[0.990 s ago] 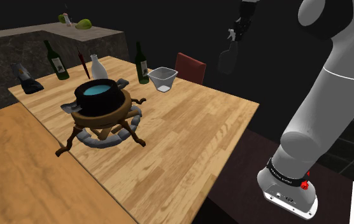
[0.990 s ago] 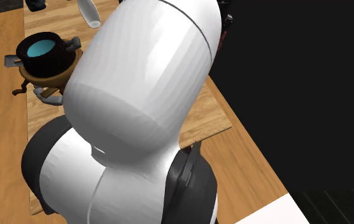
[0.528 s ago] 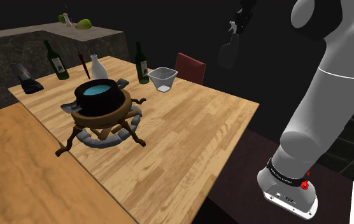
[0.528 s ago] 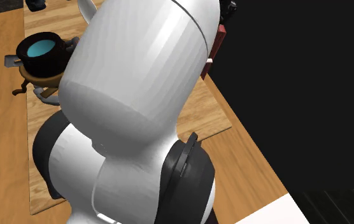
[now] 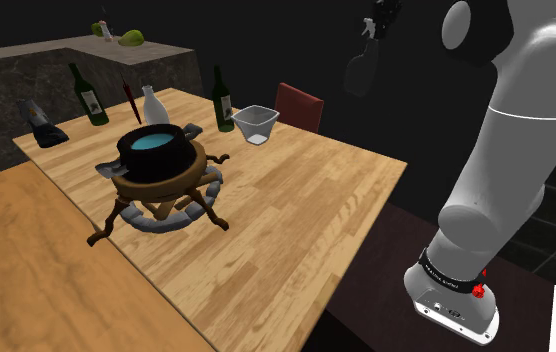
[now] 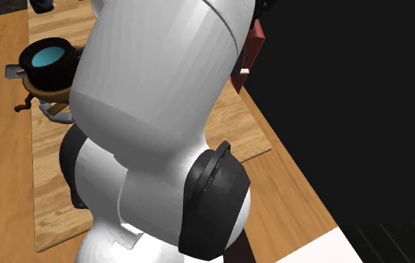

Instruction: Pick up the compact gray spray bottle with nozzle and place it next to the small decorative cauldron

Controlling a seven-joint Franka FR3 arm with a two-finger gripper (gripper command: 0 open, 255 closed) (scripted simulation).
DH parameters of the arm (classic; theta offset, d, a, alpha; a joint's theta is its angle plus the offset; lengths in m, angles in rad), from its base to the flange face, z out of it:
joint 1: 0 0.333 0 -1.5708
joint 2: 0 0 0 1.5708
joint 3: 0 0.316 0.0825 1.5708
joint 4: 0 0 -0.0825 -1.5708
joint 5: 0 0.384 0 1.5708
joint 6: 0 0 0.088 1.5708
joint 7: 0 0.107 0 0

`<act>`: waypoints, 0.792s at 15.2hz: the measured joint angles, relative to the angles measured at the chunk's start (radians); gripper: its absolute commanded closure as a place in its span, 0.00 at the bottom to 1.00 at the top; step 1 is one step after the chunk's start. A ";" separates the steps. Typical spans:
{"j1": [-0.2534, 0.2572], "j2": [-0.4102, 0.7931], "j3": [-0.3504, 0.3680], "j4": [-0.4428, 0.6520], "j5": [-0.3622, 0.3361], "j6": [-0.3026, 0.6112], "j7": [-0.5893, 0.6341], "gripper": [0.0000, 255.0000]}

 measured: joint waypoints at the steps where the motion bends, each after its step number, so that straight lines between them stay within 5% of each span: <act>1: -0.007 0.014 -0.002 0.031 0.009 -0.019 -0.002 1.00; 7: -0.073 0.118 -0.012 0.262 0.080 -0.159 -0.013 1.00; 12: 0.065 -0.039 0.024 0.082 -0.017 -0.108 0.098 1.00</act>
